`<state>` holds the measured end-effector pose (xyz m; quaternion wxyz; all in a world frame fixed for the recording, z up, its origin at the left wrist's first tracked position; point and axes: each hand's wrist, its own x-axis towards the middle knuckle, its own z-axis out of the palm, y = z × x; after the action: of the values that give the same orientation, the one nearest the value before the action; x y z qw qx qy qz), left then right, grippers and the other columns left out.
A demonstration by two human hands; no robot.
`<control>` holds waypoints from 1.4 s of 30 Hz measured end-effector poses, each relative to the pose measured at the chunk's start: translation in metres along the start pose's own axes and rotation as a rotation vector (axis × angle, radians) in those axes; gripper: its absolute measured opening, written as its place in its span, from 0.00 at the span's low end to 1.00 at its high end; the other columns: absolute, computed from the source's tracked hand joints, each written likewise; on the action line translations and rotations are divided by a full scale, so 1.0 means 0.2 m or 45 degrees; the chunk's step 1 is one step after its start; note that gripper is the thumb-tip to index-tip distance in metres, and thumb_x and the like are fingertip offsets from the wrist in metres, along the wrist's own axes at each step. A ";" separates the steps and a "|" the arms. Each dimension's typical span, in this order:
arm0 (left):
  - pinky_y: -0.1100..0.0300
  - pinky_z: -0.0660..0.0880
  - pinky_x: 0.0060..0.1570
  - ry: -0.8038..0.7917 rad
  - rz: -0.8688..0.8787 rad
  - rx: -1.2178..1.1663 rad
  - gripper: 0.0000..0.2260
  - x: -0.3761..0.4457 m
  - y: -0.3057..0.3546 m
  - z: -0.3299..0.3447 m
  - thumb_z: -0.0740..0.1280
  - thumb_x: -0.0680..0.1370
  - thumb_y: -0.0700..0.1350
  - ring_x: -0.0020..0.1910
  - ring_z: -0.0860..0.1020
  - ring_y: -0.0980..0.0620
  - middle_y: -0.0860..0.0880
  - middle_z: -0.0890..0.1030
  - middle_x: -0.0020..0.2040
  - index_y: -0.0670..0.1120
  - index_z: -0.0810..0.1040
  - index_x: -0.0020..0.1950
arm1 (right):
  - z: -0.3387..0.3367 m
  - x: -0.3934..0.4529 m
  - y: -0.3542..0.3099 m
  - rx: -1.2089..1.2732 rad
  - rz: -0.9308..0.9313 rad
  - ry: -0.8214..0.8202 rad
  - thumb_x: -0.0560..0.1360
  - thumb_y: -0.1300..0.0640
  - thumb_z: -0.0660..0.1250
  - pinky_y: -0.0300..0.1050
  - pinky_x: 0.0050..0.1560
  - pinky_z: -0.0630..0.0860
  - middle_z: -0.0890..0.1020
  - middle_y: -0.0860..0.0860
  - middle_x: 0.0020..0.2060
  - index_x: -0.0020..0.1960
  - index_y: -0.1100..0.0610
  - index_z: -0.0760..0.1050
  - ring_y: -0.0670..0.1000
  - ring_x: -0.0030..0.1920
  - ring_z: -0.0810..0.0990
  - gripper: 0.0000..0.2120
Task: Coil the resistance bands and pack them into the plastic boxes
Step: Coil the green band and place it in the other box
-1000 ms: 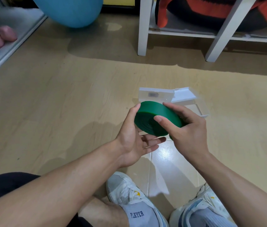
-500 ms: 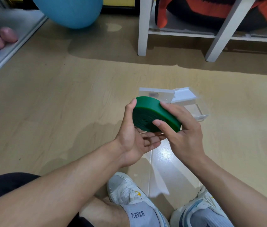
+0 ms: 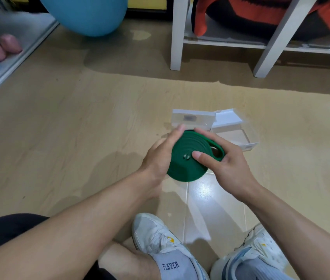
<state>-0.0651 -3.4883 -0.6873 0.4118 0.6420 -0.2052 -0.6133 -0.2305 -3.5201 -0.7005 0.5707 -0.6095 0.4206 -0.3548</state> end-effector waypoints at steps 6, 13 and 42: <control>0.49 0.81 0.56 0.041 -0.059 -0.161 0.20 0.00 -0.01 0.01 0.76 0.72 0.59 0.54 0.86 0.43 0.44 0.88 0.52 0.46 0.86 0.57 | -0.01 0.03 -0.02 0.186 0.185 -0.090 0.78 0.59 0.70 0.54 0.61 0.80 0.85 0.51 0.57 0.67 0.50 0.78 0.53 0.59 0.83 0.18; 0.46 0.81 0.58 0.119 -0.063 -0.344 0.21 0.01 0.00 0.00 0.75 0.75 0.58 0.54 0.86 0.41 0.43 0.88 0.53 0.45 0.84 0.60 | 0.02 0.03 0.00 0.037 0.081 0.160 0.79 0.53 0.69 0.35 0.58 0.77 0.84 0.44 0.58 0.62 0.51 0.82 0.42 0.60 0.81 0.13; 0.34 0.76 0.63 0.093 0.237 -0.473 0.31 -0.25 0.12 0.16 0.56 0.80 0.63 0.58 0.83 0.35 0.36 0.85 0.58 0.38 0.81 0.61 | 0.05 -0.01 -0.34 -0.905 0.027 -0.005 0.59 0.30 0.78 0.49 0.67 0.71 0.73 0.47 0.65 0.75 0.50 0.61 0.50 0.67 0.69 0.53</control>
<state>-0.0978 -3.4727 -0.6344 0.5851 0.5552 -0.1320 -0.5762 -0.2159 -3.5145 -0.6336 0.3273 -0.7663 0.5232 -0.1791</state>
